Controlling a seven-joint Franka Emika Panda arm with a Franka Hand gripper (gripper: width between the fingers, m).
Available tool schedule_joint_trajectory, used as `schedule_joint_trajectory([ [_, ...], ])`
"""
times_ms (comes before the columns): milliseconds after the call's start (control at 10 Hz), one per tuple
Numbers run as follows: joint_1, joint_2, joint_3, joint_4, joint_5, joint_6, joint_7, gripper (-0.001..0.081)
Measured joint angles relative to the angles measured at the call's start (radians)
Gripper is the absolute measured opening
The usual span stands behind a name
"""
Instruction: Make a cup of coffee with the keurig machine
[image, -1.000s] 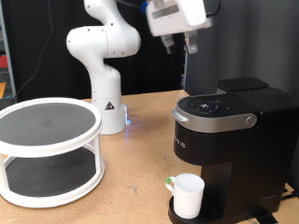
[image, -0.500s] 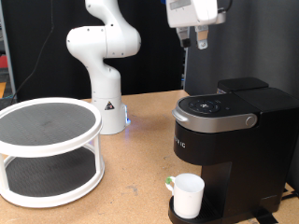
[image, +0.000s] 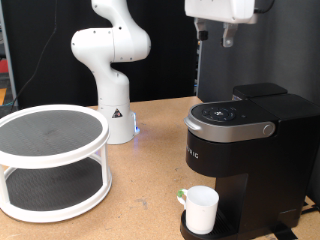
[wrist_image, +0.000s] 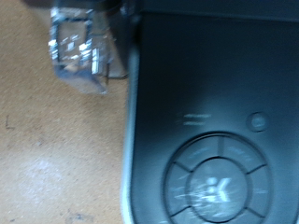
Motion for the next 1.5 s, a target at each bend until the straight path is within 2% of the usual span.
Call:
schedule_joint_trajectory([
  [400, -0.003, 0.077, -0.005, 0.112, 0.015, 0.004, 0.085, 0.0807],
  [800, -0.01, 0.152, -0.007, 0.195, 0.006, 0.002, 0.107, 0.0807],
  [1100, -0.01, 0.184, -0.006, 0.184, -0.032, 0.02, 0.098, 0.0807],
  [1500, -0.01, 0.193, -0.002, 0.083, -0.083, 0.139, 0.093, 0.0807],
])
